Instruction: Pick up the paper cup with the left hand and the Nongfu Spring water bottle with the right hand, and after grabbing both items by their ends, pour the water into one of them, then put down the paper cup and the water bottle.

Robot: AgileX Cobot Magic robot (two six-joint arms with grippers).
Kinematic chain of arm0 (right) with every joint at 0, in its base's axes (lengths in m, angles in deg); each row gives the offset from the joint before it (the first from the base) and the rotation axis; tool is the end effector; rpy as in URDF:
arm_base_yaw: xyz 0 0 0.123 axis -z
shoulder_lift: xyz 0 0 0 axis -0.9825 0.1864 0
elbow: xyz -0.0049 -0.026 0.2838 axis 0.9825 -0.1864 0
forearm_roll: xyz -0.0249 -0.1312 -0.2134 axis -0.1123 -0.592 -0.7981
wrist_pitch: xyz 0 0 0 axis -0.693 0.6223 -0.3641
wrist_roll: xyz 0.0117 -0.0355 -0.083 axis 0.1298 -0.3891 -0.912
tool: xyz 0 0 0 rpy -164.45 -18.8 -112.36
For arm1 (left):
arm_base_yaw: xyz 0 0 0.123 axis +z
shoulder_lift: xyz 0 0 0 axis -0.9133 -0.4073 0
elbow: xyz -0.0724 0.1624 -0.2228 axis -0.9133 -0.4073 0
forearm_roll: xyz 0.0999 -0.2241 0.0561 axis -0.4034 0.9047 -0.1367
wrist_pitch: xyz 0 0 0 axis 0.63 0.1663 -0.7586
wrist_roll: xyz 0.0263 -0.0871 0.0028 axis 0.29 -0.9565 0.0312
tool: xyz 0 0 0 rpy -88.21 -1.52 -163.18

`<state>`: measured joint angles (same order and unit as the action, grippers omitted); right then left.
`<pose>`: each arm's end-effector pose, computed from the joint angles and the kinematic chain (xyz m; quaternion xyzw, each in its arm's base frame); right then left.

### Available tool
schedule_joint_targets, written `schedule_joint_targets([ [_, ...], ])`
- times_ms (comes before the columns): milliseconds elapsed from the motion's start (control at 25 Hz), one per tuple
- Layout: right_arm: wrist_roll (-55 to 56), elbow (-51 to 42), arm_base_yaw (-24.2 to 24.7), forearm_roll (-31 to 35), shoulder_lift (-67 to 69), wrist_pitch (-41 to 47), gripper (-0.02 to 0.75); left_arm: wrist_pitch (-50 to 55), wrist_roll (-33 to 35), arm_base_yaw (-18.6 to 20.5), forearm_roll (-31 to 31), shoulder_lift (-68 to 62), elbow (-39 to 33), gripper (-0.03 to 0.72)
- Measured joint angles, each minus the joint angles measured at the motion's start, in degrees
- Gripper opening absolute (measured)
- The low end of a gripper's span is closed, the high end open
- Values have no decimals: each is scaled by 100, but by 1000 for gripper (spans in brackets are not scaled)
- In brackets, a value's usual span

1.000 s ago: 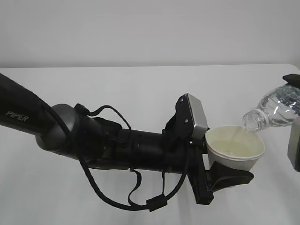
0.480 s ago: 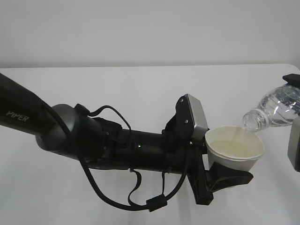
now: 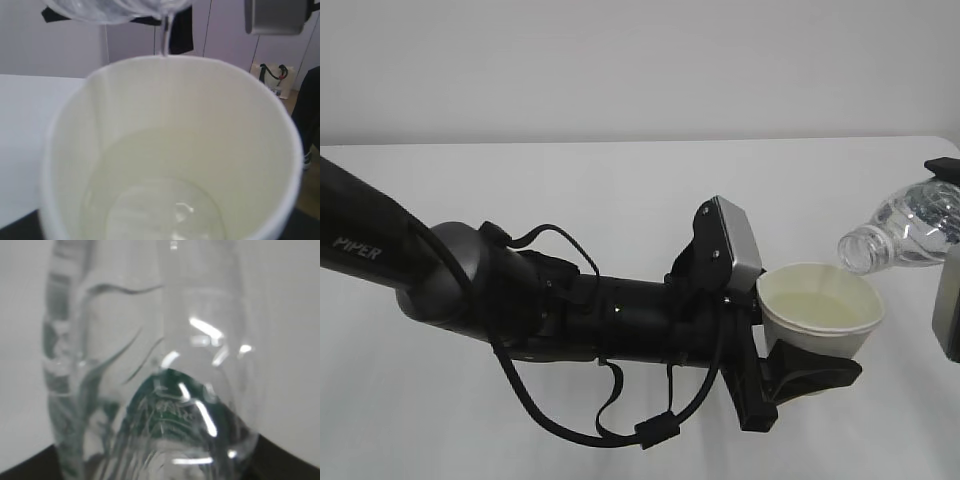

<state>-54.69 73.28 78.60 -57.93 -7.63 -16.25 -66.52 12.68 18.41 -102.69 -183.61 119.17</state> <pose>0.2125 0.0212 0.2160 -0.6228 0.4657 -0.4074 0.4789 0.2344 -0.3464 0.1212 0.5282 0.5543 -0.4680 0.4414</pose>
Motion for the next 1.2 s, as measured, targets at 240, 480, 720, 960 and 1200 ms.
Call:
schedule_joint_targets([
  [240, 343, 0, 0, 0, 0, 0, 395, -32, 0, 0, 22, 0, 0, 463],
  [480, 1067, 0, 0, 0, 0, 0, 395, -32, 0, 0, 94, 0, 0, 463],
  [720, 1728, 0, 0, 0, 0, 0, 395, -32, 330, 0, 125, 0, 0, 463],
  [960, 2751, 0, 0, 0, 0, -22, 395, -32, 407, 0, 390, 0, 0, 463],
  [1200, 3857, 0, 0, 10, 0, -244, 395, -32, 407, 0, 697, 0, 0, 463],
])
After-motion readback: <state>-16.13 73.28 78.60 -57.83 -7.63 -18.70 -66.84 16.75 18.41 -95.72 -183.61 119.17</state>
